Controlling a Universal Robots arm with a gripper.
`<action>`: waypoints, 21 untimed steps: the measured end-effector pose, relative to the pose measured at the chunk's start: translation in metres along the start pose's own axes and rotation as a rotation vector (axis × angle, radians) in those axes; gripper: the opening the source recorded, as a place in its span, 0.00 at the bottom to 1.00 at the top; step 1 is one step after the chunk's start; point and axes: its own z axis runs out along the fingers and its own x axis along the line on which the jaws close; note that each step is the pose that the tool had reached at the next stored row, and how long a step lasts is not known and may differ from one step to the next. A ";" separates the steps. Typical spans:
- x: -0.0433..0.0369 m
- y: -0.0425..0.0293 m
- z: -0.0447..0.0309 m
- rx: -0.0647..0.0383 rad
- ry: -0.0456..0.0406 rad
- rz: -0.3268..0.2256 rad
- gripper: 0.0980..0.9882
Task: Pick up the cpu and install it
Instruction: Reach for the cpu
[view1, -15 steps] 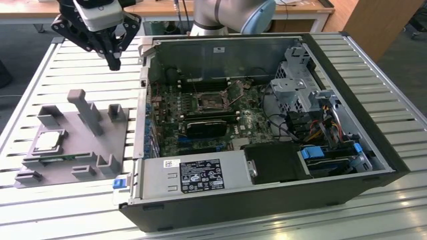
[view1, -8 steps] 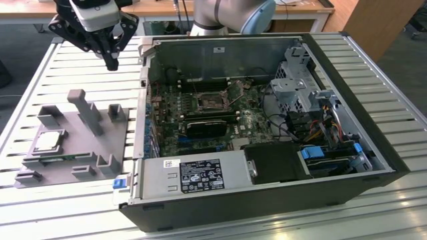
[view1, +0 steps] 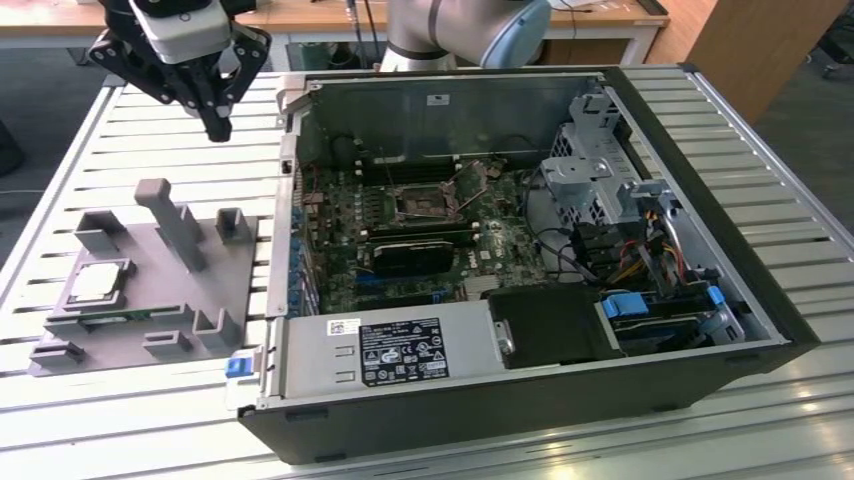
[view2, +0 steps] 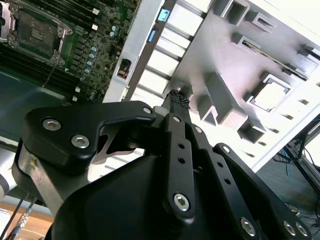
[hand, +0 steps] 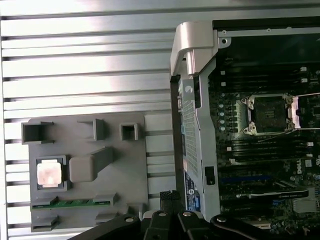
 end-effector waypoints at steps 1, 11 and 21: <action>0.0008 -0.0001 0.0000 0.000 0.0000 0.000 0.01; 0.0105 -0.0008 0.0001 0.000 0.0002 0.000 0.01; 0.0171 -0.0013 0.0001 0.000 0.0006 0.000 0.01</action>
